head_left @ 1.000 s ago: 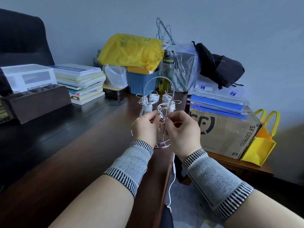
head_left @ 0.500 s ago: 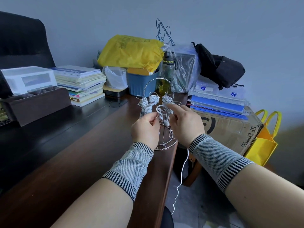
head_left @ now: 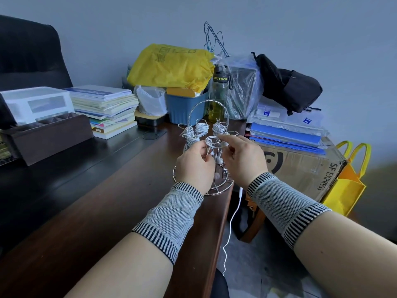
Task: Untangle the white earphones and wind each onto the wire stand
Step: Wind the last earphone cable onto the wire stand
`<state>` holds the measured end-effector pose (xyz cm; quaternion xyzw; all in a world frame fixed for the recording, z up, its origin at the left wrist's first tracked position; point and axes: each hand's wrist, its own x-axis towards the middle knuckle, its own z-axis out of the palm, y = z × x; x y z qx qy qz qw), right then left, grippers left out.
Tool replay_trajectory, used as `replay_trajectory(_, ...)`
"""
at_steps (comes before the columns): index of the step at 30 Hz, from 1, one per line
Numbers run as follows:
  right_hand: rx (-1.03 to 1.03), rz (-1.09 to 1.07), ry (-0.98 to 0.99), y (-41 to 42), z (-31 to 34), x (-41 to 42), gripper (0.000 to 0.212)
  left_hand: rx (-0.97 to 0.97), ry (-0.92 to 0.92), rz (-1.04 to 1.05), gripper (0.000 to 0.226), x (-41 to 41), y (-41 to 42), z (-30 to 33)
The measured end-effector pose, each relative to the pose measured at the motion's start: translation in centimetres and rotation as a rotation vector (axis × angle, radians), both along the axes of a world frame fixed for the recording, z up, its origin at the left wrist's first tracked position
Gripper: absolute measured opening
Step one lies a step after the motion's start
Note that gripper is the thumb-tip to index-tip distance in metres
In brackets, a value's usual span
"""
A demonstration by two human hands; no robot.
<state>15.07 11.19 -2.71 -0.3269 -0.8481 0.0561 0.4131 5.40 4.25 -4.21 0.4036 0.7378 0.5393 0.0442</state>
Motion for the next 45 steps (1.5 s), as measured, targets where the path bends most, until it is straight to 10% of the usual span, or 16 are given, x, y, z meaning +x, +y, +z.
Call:
replay_trajectory(17,0.027,0.04,0.089,0.8,-0.6,0.8,0.019,0.28,-0.516,-0.101,0.013,0.0,1.0,-0.4)
replay_trajectory(23,-0.258,-0.066,0.158,1.7,-0.6,2.9,0.014,0.319,-0.557,-0.112,0.01,0.0,1.0,-0.4)
replay_trajectory(45,-0.155,-0.311,-0.417,0.9,3.2,2.6,0.032,0.313,-0.565,-0.074,0.011,0.3,0.7,-0.1)
